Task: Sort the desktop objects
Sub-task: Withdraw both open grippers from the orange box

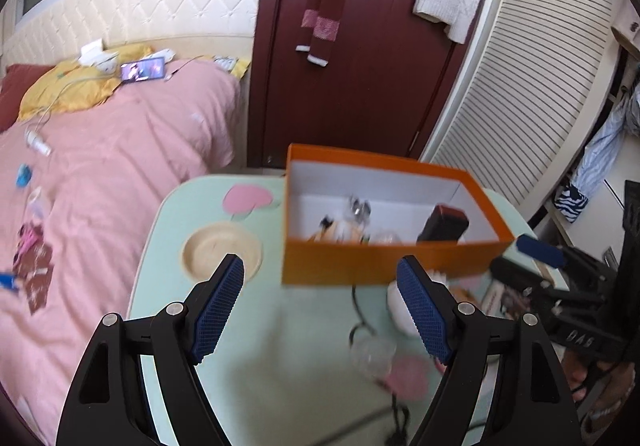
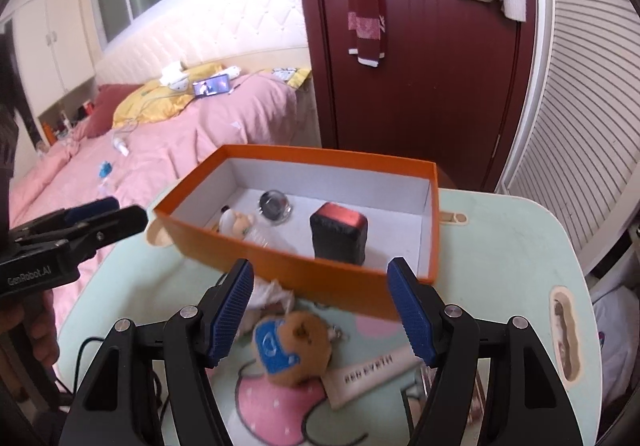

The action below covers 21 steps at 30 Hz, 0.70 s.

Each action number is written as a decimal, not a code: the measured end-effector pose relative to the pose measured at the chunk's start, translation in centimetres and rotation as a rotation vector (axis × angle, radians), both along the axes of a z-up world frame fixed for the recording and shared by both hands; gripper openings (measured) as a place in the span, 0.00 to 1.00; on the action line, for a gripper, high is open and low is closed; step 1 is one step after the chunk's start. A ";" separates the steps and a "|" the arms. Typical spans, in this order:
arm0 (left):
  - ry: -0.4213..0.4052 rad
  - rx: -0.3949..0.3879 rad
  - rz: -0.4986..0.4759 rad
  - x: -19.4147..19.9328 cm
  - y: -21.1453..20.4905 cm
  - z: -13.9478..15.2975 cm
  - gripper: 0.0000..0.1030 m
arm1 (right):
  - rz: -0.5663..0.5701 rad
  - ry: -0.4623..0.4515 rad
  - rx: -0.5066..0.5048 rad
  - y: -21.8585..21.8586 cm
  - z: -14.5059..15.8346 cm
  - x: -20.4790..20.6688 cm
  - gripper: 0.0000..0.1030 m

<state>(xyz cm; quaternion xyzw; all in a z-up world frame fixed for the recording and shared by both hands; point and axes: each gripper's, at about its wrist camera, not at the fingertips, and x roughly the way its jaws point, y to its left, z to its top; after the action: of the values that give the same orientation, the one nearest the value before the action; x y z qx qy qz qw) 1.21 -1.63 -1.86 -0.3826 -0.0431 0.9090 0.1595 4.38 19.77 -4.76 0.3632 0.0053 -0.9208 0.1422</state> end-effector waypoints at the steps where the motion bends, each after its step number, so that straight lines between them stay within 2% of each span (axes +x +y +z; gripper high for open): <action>1: -0.007 -0.003 0.004 0.6 -0.2 -0.1 0.77 | 0.002 0.004 0.007 0.0 0.1 0.5 0.67; 4: -0.043 -0.032 0.013 2.0 -0.6 -0.7 0.77 | 0.002 -0.003 0.028 0.1 0.1 1.9 0.67; 7: -0.074 -0.061 0.031 3.5 -0.8 -1.9 0.77 | 0.002 -0.053 0.020 0.2 -0.7 3.3 0.67; 10: -0.122 -0.050 0.031 4.6 -0.9 -3.4 0.77 | 0.003 -0.103 0.027 0.2 -2.0 4.4 0.67; 16: -0.192 -0.098 0.040 5.2 -0.9 -6.1 0.77 | 0.019 -0.192 0.067 -0.4 -4.2 6.0 0.67; 21: -0.181 -0.173 0.049 5.2 0.0 -6.8 0.82 | -0.013 -0.232 0.120 -0.6 -5.3 5.6 0.68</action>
<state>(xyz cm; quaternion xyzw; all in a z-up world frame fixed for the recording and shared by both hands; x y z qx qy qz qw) 6.38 -1.60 -8.64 -0.4742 0.0119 0.8747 0.0994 9.99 19.15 -10.05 0.4752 0.0417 -0.8715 0.1139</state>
